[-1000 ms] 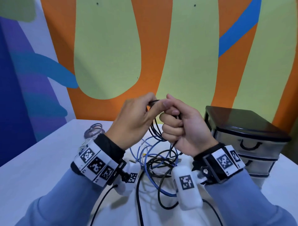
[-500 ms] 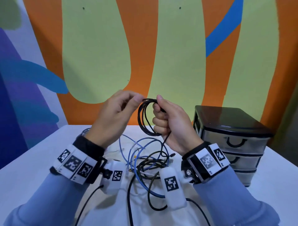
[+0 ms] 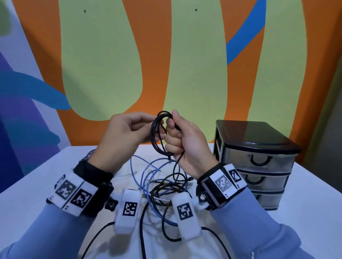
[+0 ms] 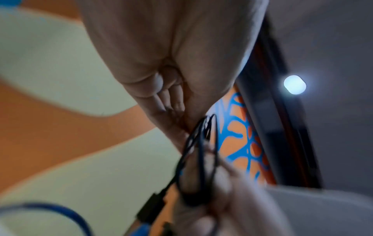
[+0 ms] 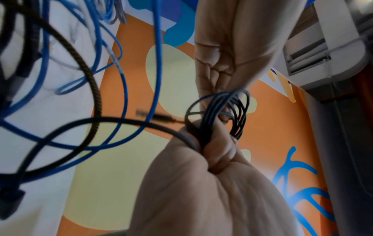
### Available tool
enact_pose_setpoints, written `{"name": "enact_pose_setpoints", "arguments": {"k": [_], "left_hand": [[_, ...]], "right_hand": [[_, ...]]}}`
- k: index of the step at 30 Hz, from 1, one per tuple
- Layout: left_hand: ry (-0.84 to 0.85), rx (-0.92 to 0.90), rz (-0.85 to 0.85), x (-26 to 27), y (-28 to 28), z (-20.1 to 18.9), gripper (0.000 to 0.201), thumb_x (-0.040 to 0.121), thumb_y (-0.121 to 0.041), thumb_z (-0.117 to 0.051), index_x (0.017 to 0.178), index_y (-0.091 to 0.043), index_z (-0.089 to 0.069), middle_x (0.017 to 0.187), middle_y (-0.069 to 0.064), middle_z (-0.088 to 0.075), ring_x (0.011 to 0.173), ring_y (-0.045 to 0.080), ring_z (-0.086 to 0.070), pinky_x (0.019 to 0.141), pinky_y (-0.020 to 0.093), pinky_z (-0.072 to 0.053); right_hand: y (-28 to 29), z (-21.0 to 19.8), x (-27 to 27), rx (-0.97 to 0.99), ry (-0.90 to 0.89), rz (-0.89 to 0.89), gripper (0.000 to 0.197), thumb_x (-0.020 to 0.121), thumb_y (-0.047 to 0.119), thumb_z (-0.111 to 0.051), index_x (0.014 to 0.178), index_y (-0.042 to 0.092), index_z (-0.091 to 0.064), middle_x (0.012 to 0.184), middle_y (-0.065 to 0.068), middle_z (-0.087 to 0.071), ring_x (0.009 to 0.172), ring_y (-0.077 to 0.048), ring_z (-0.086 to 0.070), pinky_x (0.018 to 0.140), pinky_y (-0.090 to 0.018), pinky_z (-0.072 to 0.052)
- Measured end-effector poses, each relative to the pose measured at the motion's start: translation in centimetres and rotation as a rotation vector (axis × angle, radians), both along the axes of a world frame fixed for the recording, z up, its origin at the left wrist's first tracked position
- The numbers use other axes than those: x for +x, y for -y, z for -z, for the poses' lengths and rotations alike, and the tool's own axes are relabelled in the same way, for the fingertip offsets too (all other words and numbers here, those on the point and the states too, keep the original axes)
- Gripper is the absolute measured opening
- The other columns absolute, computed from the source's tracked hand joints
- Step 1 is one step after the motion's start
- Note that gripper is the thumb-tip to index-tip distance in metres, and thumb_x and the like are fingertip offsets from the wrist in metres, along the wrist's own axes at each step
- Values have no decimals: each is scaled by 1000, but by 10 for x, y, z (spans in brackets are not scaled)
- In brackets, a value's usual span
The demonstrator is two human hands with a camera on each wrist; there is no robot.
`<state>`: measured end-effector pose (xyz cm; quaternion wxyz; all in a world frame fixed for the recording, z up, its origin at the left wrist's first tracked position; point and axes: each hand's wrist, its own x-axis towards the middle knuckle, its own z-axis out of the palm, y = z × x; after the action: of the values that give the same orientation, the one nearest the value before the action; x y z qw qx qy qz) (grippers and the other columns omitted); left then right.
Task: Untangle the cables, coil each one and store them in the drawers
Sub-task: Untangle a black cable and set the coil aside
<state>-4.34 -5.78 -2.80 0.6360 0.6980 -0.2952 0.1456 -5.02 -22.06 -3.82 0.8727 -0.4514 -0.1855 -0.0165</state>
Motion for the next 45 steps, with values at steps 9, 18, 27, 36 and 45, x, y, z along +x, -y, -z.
{"name": "enact_pose_setpoints", "arguments": {"k": [9, 18, 27, 36, 45], "left_hand": [[-104, -45, 42, 0, 8, 6, 28, 85, -13, -84, 110, -12, -73, 108, 10, -81, 102, 24, -73, 109, 48, -52], [-376, -344, 330, -5, 16, 7, 60, 81, -3, -66, 141, -8, -59, 88, 9, -64, 80, 17, -59, 82, 31, -50], [-79, -12, -54, -4, 13, 6, 56, 86, 16, -70, 126, -24, -70, 108, 10, -78, 97, 31, -72, 89, 46, -64], [52, 354, -301, -1, -3, 0, 8, 89, -11, -81, 84, -19, -80, 66, 2, -75, 56, 16, -66, 67, 35, -58], [-101, -49, -176, -3, 12, 6, 15, 94, 1, -72, 99, -10, -82, 90, 10, -82, 88, 23, -79, 87, 34, -64]], "right_hand": [[-2, 5, -1, -242, 72, 368, 35, 108, 31, -56, 86, 6, -66, 46, 13, -36, 43, -10, -23, 41, -21, -24], [7, 8, 4, -391, 185, 526, 33, 101, 35, -68, 75, 19, -78, 61, 1, -31, 56, -15, -28, 52, -24, -26], [19, 7, 10, -270, 212, 554, 22, 98, 22, -72, 111, 6, -80, 62, 19, -64, 55, 5, -57, 57, -8, -39], [25, 5, 10, -415, 236, 708, 17, 98, 30, -74, 91, 17, -83, 86, 7, -80, 85, -7, -74, 76, -13, -53], [5, 1, 2, 76, 20, 211, 27, 109, 27, -53, 110, 6, -69, 62, 7, -18, 47, -6, -17, 39, -18, -17]]}}
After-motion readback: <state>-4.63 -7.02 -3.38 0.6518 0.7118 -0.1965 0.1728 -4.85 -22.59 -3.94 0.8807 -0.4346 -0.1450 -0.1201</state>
